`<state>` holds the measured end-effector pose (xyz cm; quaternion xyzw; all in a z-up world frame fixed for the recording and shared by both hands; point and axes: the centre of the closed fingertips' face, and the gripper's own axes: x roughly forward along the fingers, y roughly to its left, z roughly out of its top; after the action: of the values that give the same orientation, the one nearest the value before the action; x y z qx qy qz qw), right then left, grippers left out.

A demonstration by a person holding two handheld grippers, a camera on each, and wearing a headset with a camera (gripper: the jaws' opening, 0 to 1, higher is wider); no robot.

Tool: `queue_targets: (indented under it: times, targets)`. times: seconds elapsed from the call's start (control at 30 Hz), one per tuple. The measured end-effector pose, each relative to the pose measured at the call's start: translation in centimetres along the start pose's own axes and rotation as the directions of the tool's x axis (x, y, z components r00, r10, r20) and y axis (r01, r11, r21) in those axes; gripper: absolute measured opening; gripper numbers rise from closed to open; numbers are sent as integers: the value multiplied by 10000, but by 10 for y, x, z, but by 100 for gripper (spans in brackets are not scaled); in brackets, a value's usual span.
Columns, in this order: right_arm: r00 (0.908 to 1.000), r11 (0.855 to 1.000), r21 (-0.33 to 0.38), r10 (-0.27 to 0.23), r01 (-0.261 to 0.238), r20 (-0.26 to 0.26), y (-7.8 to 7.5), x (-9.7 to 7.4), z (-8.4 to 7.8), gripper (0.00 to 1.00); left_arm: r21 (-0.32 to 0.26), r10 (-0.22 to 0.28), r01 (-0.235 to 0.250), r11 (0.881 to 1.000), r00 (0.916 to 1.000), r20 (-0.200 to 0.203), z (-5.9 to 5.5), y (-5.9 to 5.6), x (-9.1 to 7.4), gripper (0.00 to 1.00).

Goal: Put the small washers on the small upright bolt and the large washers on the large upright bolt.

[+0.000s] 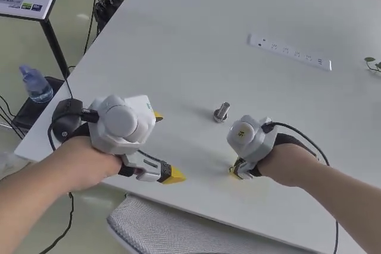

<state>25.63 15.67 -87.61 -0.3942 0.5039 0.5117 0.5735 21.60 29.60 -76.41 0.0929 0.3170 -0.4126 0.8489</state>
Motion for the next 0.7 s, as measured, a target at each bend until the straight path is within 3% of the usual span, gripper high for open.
queue_targets:
  times: [0.2, 0.5, 0.7]
  targets:
    - [9996, 9997, 179, -192, 189, 196, -13, -11, -8, 13, 14, 19, -19, 10000, 10000, -21, 0, 0, 1, 83]
    - [9962, 9929, 1010, -683, 625, 548, -44, -40, -34, 13, 43, 107, -107, 9999, 9999, 58, 4, 3, 3, 85]
    - [9948, 9874, 1332, -917, 852, 437, -63, -51, -48, 13, 43, 99, -98, 9999, 9999, -45, 3, 4, 6, 86]
